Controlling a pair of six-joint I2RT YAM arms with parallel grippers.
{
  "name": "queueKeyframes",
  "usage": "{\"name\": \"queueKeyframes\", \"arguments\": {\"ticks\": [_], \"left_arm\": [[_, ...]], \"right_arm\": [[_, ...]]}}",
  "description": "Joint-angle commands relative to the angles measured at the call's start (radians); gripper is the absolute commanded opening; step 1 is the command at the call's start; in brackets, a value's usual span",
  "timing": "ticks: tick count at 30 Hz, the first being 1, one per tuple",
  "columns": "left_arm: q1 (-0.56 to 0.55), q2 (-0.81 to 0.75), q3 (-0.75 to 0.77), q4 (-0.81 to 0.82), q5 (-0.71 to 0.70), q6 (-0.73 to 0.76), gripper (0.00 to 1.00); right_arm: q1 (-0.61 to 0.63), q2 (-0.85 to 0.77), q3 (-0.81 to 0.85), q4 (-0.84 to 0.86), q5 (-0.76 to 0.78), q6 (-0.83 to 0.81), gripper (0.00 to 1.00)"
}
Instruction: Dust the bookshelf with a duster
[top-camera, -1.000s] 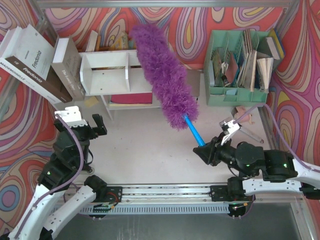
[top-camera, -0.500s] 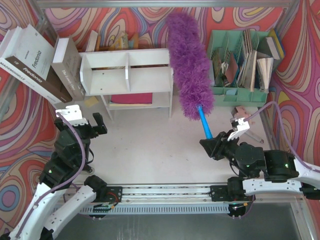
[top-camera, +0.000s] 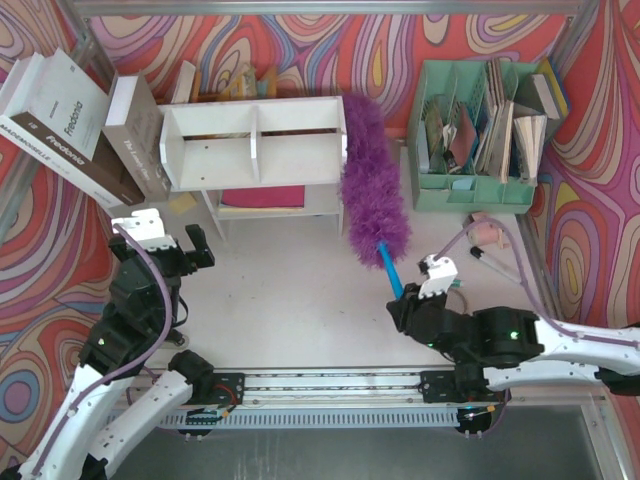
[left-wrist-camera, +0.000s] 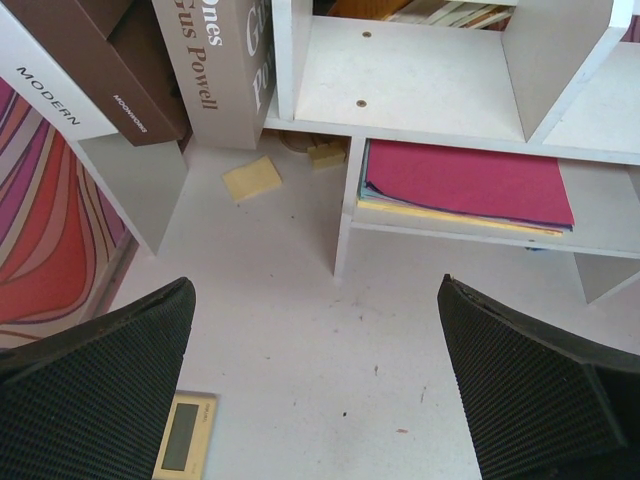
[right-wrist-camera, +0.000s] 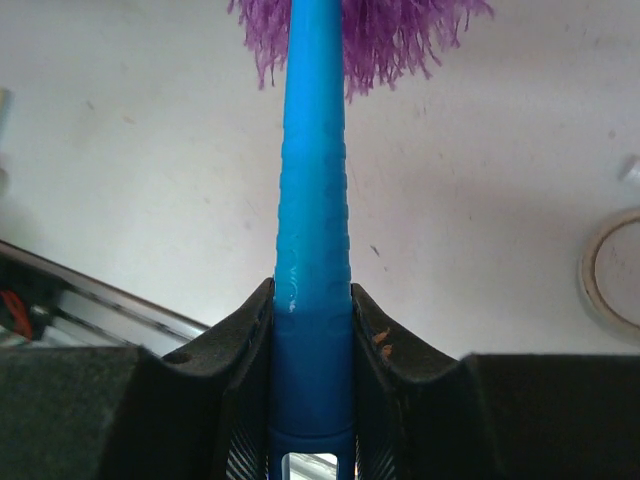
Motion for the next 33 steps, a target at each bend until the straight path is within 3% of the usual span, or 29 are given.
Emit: {"name": "queueKeyframes", "arguments": {"ticks": [1,11,25,33], "left_arm": [[0.007,0.001,-0.016,0.018,-0.005,0.000,0.99],[0.008,-0.003,-0.015,0.017,-0.005,-0.001,0.98],[0.009,0.008,-0.003,-0.004,-0.008,-0.028,0.98],[0.009,0.037,0.023,-0.012,0.003,-0.008,0.99]], "right_arm": [[0.000,0.011,-0.075,0.076,-0.049,0.024,0.00],[-0.002,0.058,-0.180,0.075,-0.107,0.106,0.00],[-0.001,0.083,0.062,0.098,-0.013,-0.094,0.00],[-0.001,0.074,-0.046,0.065,-0.024,0.007,0.00]]}}
